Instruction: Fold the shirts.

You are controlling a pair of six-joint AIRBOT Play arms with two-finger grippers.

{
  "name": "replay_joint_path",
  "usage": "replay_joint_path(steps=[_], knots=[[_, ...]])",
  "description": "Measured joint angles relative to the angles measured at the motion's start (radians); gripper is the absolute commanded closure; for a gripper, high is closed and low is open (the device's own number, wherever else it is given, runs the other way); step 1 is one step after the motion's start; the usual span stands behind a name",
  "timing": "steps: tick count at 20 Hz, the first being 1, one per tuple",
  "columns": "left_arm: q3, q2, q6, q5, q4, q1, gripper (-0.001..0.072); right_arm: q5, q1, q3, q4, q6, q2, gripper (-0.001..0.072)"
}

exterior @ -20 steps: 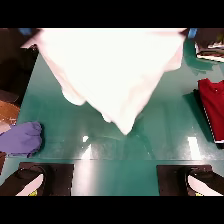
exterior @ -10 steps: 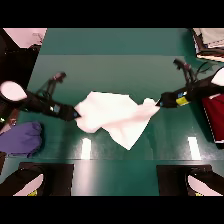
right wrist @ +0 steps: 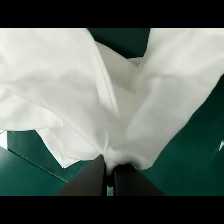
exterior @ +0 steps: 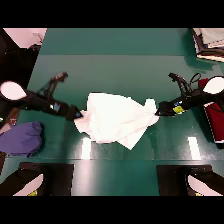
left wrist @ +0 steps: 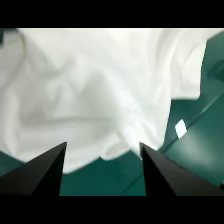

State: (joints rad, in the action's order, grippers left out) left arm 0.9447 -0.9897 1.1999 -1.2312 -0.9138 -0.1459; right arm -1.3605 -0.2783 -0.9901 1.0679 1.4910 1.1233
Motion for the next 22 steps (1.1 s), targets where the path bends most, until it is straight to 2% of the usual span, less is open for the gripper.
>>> replay_joint_path(steps=[5, 10, 13, 14, 15, 16, 22], knots=[[0.163, -0.187, -0.017, 0.121, -0.021, 0.000, 0.0165, 0.000, 0.000, 0.003, -0.002, 0.000, 0.000, 0.0696], [0.297, -0.519, -0.019, 0.131, 0.038, 0.000, 0.0165, 0.000, 0.000, 0.003, -0.002, 0.000, 0.000, 0.0696], [0.344, -0.636, -0.008, 0.151, 0.082, 0.000, 0.0168, -0.002, 0.000, 0.004, -0.003, 0.000, 0.000, 0.0695], [0.352, -0.656, -0.005, 0.166, 0.089, 0.000, 0.0307, -0.002, 0.000, 0.004, -0.003, 0.000, 0.000, 0.0695], [0.359, -0.672, -0.001, 0.184, 0.096, 0.000, 0.0561, -0.002, 0.000, 0.004, -0.003, 0.000, 0.000, 0.0695], [0.362, -0.682, -0.001, 0.198, 0.100, 0.000, 0.0673, -0.002, 0.000, 0.004, -0.003, 0.000, 0.000, 0.0695], [0.428, -0.663, 0.005, 0.221, 0.108, 0.026, 0.0683, 0.022, 0.017, -0.024, 0.001, 0.001, -0.024, 0.0696]])
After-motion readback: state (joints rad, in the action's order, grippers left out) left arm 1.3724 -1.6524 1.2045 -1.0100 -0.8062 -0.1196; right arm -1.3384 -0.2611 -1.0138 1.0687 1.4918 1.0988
